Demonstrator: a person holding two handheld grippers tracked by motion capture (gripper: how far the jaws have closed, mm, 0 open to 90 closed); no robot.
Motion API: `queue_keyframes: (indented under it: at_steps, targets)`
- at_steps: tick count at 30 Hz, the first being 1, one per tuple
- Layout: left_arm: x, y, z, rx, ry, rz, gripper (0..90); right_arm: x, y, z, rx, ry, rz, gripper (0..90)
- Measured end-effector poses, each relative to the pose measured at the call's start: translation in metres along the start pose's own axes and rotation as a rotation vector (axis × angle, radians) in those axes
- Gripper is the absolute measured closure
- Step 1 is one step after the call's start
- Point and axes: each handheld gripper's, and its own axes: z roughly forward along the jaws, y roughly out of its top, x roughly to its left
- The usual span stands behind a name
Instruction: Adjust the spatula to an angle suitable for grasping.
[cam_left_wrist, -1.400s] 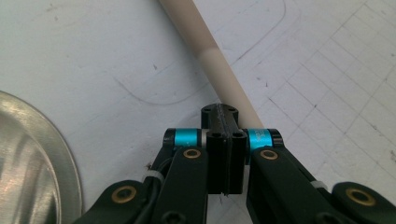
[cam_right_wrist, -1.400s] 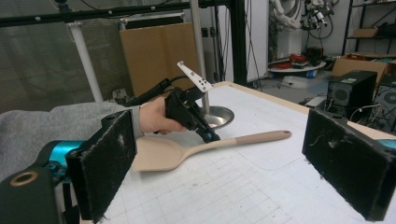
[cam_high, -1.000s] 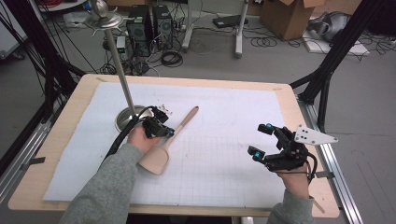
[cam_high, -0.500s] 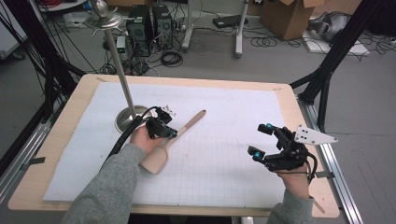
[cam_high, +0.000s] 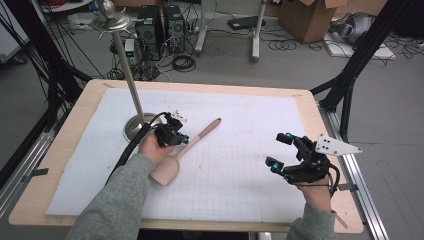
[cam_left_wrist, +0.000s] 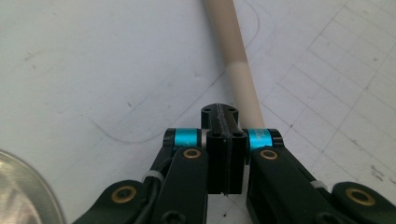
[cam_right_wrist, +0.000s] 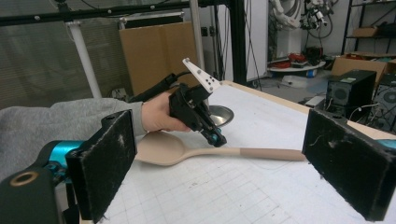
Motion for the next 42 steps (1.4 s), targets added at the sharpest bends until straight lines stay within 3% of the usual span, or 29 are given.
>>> queue_keyframes:
  at_steps: [10,12,13,18,19,20,21,23,25,26,31,42]
  targets:
    - [-0.003,-0.005,-0.027,-0.126,-0.047,-0.029,89.3,0.0,0.0,0.002,0.005,-0.006,-0.001,8.8]
    - [-0.002,-0.008,-0.032,-0.155,-0.054,-0.05,81.8,0.0,0.0,0.002,0.009,-0.006,-0.003,8.8]
    - [0.0,-0.011,-0.037,-0.19,-0.079,-0.066,77.5,0.0,0.0,0.003,0.008,-0.002,-0.002,8.8]
    - [0.001,-0.012,-0.045,-0.218,-0.087,-0.065,55.6,-0.001,-0.001,0.005,0.018,-0.002,0.0,8.8]
    - [0.0,-0.011,-0.046,-0.218,-0.074,-0.066,42.5,-0.002,-0.001,0.006,0.022,0.001,-0.002,8.8]
    - [0.0,-0.011,-0.047,-0.216,-0.059,-0.07,42.5,-0.002,-0.001,0.006,0.022,0.001,-0.002,8.8]
    - [0.0,-0.011,-0.047,-0.214,-0.046,-0.077,26.5,-0.001,-0.001,0.007,0.023,0.002,0.003,8.8]
    - [-0.001,-0.011,-0.046,-0.204,-0.038,-0.084,22.4,-0.002,-0.001,0.007,0.02,0.001,-0.001,8.8]
    - [-0.002,-0.011,-0.046,-0.186,-0.013,-0.074,12.1,-0.002,-0.001,0.006,0.021,0.002,0.001,8.8]
    - [-0.003,-0.011,-0.045,-0.176,-0.021,-0.07,9.0,-0.002,-0.001,0.006,0.019,0.001,0.004,8.8]
    - [-0.008,-0.011,-0.042,-0.128,-0.016,-0.044,6.3,-0.002,-0.001,0.006,0.016,0.001,0.002,8.8]
    - [-0.01,-0.01,-0.039,-0.121,-0.028,-0.06,6.3,-0.003,-0.002,0.01,0.03,0.003,0.002,8.8]
